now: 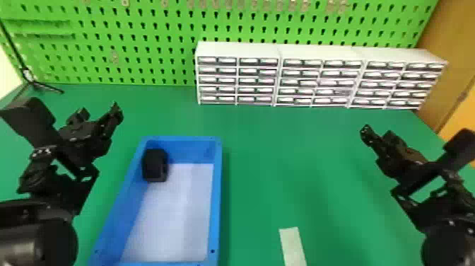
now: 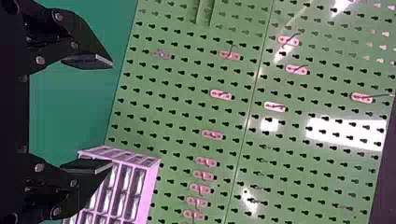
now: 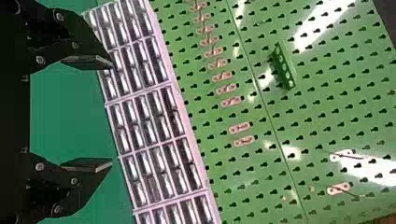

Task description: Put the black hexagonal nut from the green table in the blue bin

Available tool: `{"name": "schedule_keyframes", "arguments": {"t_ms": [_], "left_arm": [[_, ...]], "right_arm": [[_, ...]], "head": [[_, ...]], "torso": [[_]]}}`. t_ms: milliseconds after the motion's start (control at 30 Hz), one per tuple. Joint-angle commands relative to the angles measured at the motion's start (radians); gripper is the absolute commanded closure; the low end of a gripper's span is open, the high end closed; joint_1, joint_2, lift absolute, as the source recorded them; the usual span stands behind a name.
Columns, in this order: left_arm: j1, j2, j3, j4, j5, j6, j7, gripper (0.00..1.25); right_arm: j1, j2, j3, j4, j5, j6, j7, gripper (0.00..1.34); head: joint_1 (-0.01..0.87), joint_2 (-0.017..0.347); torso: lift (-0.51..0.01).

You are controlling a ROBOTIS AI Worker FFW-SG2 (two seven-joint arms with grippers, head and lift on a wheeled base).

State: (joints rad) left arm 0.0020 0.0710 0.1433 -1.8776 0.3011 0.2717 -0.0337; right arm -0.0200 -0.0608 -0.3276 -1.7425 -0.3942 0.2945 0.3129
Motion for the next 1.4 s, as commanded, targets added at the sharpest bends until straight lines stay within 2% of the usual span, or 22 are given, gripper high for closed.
{"name": "schedule_keyframes", "arguments": {"t_ms": [0,1367], "left_arm": [[-0.002,0.001,-0.004,0.0,0.009,0.0,0.0,0.49],[0.03,0.001,0.013,0.002,0.015,0.0,-0.017,0.49]], "right_arm": [[0.003,0.006,-0.005,-0.008,0.006,-0.001,0.0,0.52],[0.009,0.002,0.022,-0.014,0.026,-0.005,0.0,0.52]], "head": [[0.692,0.008],[0.692,0.008]], "torso": [[-0.097],[-0.097]]}}
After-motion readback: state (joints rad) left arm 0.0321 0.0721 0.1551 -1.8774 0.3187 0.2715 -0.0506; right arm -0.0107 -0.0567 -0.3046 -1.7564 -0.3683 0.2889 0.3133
